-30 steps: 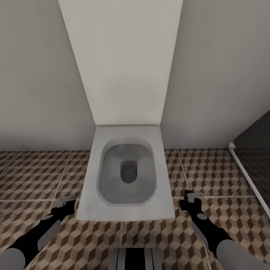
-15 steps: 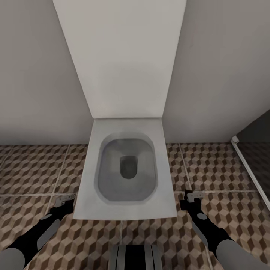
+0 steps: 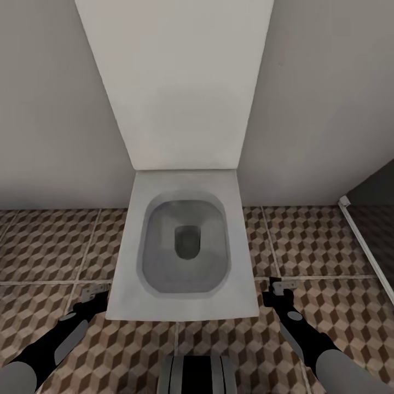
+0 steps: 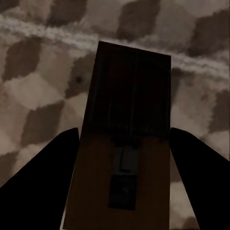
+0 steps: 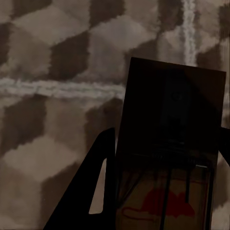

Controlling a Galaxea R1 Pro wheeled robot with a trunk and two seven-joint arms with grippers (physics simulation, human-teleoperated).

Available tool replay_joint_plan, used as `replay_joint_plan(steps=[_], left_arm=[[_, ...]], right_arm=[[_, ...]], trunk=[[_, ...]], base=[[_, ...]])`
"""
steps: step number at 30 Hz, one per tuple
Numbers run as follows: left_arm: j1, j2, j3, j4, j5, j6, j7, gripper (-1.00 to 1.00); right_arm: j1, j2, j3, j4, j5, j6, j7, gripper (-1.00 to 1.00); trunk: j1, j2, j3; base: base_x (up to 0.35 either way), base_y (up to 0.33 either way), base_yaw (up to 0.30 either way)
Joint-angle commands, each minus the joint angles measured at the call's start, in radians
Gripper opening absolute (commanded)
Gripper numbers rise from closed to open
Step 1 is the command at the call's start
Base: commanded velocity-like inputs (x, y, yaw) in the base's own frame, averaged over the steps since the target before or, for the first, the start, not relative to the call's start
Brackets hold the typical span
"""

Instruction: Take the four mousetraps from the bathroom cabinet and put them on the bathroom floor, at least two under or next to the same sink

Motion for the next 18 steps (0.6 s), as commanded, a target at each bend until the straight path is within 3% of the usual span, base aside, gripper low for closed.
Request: replay_joint_plan(steps=[1, 4, 18], left_arm=[[-0.001, 0.001, -0.008, -0.003, 0.007, 0.002, 0.010, -1.00], [-0.001, 0.001, -0.008, -0.003, 0.007, 0.003, 0.010, -1.00], [-0.001, -0.002, -0.008, -0.003, 0.007, 0.003, 0.009, -1.00]], right_arm=[[-0.001, -0.001, 0.008, 0.001, -0.012, -0.004, -0.004, -1.00], [-0.001, -0.001, 0.008, 0.001, -0.012, -0.004, -0.004, -1.00], [-0.001, -0.001, 0.012, 0.002, -0.008, -0.004, -0.003, -1.00]], trunk=[[0.000, -0.001, -0.005], [0.002, -0.001, -0.016], [0.002, -0.001, -0.016]], base=[[0.000, 0.000, 0.000], [0.000, 0.000, 0.000], [0.000, 0.000, 0.000]])
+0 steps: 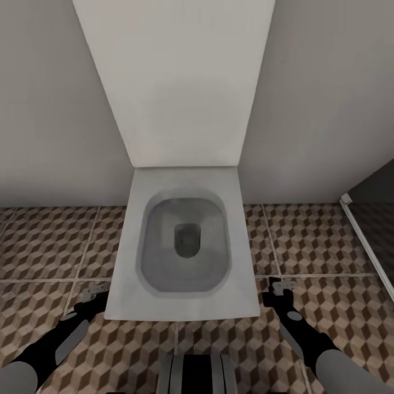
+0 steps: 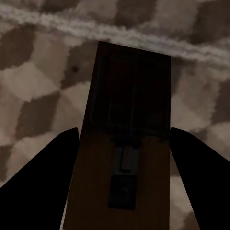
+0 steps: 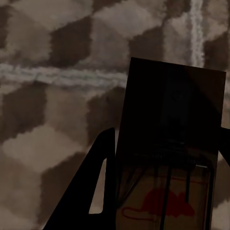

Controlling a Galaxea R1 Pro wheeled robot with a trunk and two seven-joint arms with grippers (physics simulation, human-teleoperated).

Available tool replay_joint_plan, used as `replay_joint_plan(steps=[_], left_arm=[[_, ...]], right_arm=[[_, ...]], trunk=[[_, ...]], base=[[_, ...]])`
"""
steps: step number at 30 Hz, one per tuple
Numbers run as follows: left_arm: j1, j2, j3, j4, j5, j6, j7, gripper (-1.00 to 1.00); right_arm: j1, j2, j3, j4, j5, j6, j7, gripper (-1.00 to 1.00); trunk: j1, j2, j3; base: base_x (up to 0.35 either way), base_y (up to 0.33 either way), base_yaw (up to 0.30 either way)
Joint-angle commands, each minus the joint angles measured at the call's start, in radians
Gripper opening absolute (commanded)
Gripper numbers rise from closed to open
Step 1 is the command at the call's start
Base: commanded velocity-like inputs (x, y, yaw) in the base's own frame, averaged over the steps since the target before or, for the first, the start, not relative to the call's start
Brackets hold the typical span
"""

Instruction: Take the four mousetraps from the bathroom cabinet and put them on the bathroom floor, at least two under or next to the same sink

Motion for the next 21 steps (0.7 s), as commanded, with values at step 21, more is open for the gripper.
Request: replay_joint_plan(steps=[21], left_arm=[[-0.001, 0.012, 0.020, -0.003, 0.007, 0.001, 0.010, -1.00]], right_arm=[[-0.001, -0.001, 0.006, 0.000, -0.012, -0.005, -0.004, -1.00]], trunk=[[0.005, -0.003, -0.047]], base=[[0.000, 0.000, 0.000]])
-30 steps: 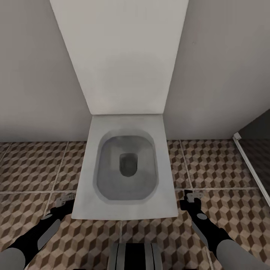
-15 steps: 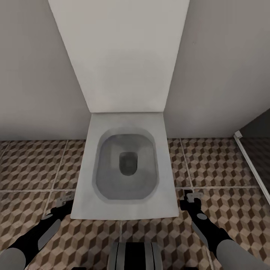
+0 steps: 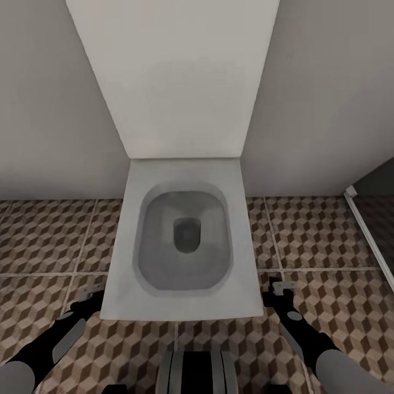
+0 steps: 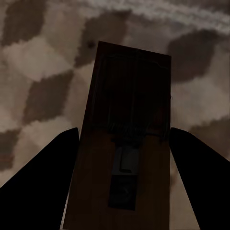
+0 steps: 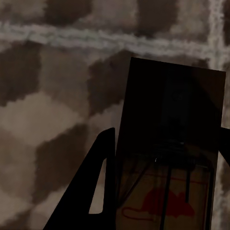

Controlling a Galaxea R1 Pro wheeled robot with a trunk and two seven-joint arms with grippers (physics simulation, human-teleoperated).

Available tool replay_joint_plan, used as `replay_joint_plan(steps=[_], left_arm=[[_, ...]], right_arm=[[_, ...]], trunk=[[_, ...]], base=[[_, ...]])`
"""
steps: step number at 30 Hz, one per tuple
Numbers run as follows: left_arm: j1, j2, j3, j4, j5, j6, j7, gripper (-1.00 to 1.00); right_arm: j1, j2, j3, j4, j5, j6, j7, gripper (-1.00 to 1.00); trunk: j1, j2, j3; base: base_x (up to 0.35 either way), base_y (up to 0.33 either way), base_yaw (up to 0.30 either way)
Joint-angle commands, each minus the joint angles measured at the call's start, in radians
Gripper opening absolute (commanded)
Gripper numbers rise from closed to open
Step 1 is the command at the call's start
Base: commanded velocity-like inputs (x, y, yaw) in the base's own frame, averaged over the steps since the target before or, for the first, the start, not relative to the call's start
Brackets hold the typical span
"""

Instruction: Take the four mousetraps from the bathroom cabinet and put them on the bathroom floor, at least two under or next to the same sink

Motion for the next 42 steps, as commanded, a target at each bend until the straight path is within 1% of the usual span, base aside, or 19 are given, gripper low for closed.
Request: replay_joint_plan(steps=[1, 3, 5, 7, 9, 12, 15, 16, 21, 23, 27, 30, 33, 37, 38, 40, 42], left_arm=[[-0.001, 0.002, -0.006, -0.003, 0.007, 0.002, 0.010, -1.00], [-0.001, 0.003, -0.004, -0.005, 0.007, 0.002, 0.009, -1.00], [0.000, 0.013, 0.005, -0.012, 0.009, 0.002, 0.008, -1.00], [0.000, 0.029, 0.023, -0.031, 0.010, 0.003, 0.004, -1.00], [-0.001, 0.037, 0.038, -0.052, 0.011, 0.004, 0.002, -1.00], [-0.001, 0.042, 0.062, -0.084, 0.011, 0.006, -0.002, -1.00], [-0.001, 0.044, 0.072, -0.111, 0.011, 0.008, -0.016, -1.00], [-0.001, 0.044, 0.073, -0.115, 0.011, 0.008, -0.024, -1.00], [-0.001, 0.045, 0.080, -0.125, 0.009, 0.009, -0.136, -1.00], [-0.001, 0.045, 0.083, -0.125, 0.010, 0.009, -0.155, -1.00], [-0.001, 0.042, 0.083, -0.130, 0.011, 0.010, -0.171, -1.00], [-0.001, 0.039, 0.083, -0.153, 0.011, 0.019, -0.175, -1.00], [-0.001, 0.043, 0.084, -0.178, 0.011, 0.040, -0.180, -1.00], [-0.001, 0.051, 0.088, -0.187, 0.011, 0.053, -0.185, -1.00], [-0.001, 0.057, 0.092, -0.187, 0.010, 0.054, -0.187, -1.00], [-0.001, 0.067, 0.112, -0.187, 0.011, 0.055, -0.189, -1.00], [-0.001, 0.079, 0.160, -0.184, 0.011, 0.057, -0.191, -1.00]], right_arm=[[-0.001, -0.001, 0.008, 0.000, -0.012, -0.005, -0.004, -1.00], [-0.001, -0.002, 0.008, -0.003, -0.012, -0.005, -0.004, -1.00], [-0.001, -0.003, 0.007, -0.016, -0.013, -0.005, -0.004, -1.00], [-0.001, -0.004, 0.006, -0.052, -0.014, -0.005, -0.005, -1.00], [-0.001, -0.004, 0.006, -0.078, -0.015, -0.005, -0.005, -1.00], [-0.001, -0.004, 0.004, -0.101, -0.015, -0.004, -0.005, -1.00], [-0.001, -0.004, 0.001, -0.109, -0.016, -0.004, -0.006, -1.00], [-0.001, -0.004, 0.000, -0.109, -0.016, -0.004, -0.006, -1.00], [-0.001, -0.003, -0.001, -0.112, -0.017, -0.004, -0.007, -1.00], [-0.001, -0.003, -0.001, -0.112, -0.017, -0.004, -0.007, -1.00], [-0.001, -0.003, -0.001, -0.112, -0.017, -0.004, -0.006, -1.00], [-0.001, -0.003, -0.001, -0.112, -0.017, -0.004, -0.006, -1.00], [-0.001, -0.003, -0.001, -0.112, -0.017, -0.004, -0.006, -1.00], [-0.001, -0.003, -0.001, -0.112, -0.017, -0.002, -0.006, -1.00], [-0.001, -0.003, -0.001, -0.112, -0.017, -0.002, -0.006, -1.00], [-0.001, -0.003, -0.001, -0.112, -0.017, -0.001, -0.007, -1.00], [-0.001, -0.003, -0.001, -0.112, -0.016, 0.000, -0.007, -1.00]], trunk=[[0.000, 0.000, -0.001], [0.000, 0.000, -0.001], [0.000, 0.000, -0.001], [0.000, 0.000, -0.001], [0.000, 0.000, -0.001], [0.000, 0.000, -0.001], [0.000, 0.000, -0.001], [0.000, 0.000, -0.001], [0.000, 0.000, -0.001], [0.000, 0.000, -0.001], [0.000, 0.000, -0.001], [0.000, 0.000, -0.001], [0.000, 0.000, -0.001], [0.000, 0.000, -0.001], [0.000, 0.000, -0.001], [0.000, 0.000, -0.001], [0.000, 0.000, -0.001]], base=[[0.000, 0.000, 0.000], [0.000, 0.000, 0.000], [0.000, 0.000, 0.000], [0.000, 0.000, 0.000], [0.000, 0.000, 0.000], [0.000, 0.000, 0.000], [0.000, 0.000, 0.000], [0.000, 0.000, 0.000], [0.000, 0.000, 0.000], [0.000, 0.000, 0.000], [0.000, 0.000, 0.000], [0.000, 0.000, 0.000], [0.000, 0.000, 0.000], [0.000, 0.000, 0.000], [0.000, 0.000, 0.000], [0.000, 0.000, 0.000], [0.000, 0.000, 0.000]])
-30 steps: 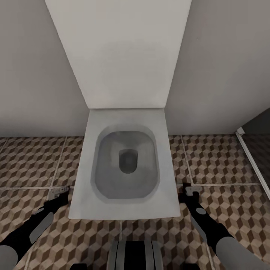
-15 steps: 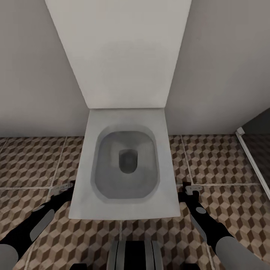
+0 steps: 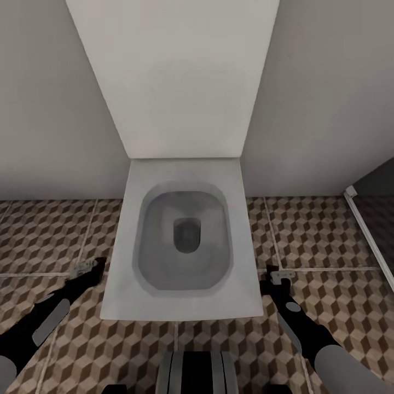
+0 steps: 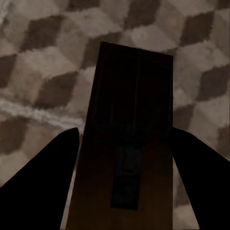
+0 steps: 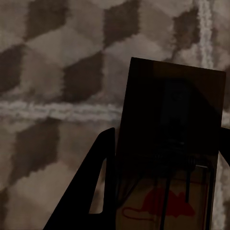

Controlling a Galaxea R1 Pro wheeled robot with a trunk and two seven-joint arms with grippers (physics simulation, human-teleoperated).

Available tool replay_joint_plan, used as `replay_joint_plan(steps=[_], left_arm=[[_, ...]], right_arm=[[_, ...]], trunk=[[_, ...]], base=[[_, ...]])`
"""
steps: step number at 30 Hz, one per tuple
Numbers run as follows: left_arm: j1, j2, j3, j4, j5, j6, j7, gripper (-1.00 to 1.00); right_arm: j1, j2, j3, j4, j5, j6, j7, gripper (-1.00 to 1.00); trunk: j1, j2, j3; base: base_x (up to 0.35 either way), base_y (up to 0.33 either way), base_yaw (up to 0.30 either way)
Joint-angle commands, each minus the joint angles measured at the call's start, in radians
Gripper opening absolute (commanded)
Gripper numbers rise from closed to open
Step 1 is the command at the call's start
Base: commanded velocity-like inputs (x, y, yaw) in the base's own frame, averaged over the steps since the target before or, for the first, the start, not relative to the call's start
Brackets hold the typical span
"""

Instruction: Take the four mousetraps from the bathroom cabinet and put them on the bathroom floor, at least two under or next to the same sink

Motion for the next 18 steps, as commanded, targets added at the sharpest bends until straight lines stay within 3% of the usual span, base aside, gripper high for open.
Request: replay_joint_plan(steps=[1, 3, 6, 10, 15, 18], left_arm=[[0.000, 0.003, 0.010, 0.000, 0.009, 0.003, 0.000, -1.00], [0.000, 0.007, 0.047, 0.004, 0.007, 0.004, -0.010, -1.00], [0.000, 0.007, 0.065, 0.030, 0.006, 0.004, -0.024, -1.00], [0.000, 0.005, 0.070, 0.065, 0.007, 0.003, -0.031, -1.00], [0.000, 0.000, 0.070, 0.076, 0.008, 0.002, -0.034, -1.00], [0.000, -0.003, 0.069, 0.077, 0.009, 0.002, -0.034, -1.00]], right_arm=[[-0.001, -0.001, 0.008, 0.000, -0.012, -0.004, -0.005, -1.00], [-0.001, -0.001, 0.009, 0.000, -0.011, -0.004, -0.005, -1.00], [-0.001, -0.001, 0.010, -0.001, -0.009, -0.003, -0.005, -1.00], [-0.006, -0.004, 0.010, -0.017, -0.006, 0.009, -0.004, -1.00], [-0.046, -0.006, 0.010, -0.022, 0.015, 0.112, -0.002, -1.00], [-0.056, -0.007, 0.009, -0.022, 0.019, 0.136, -0.002, -1.00]], trunk=[[0.000, 0.000, -0.001], [0.000, 0.000, -0.001], [0.000, 0.000, -0.001], [0.000, 0.000, -0.001], [0.000, 0.000, -0.001], [0.000, 0.000, -0.001]], base=[[0.000, 0.000, 0.000], [0.000, 0.000, 0.000], [0.000, 0.000, 0.000], [0.000, 0.000, 0.000], [0.000, 0.000, 0.000], [0.000, 0.000, 0.000]])
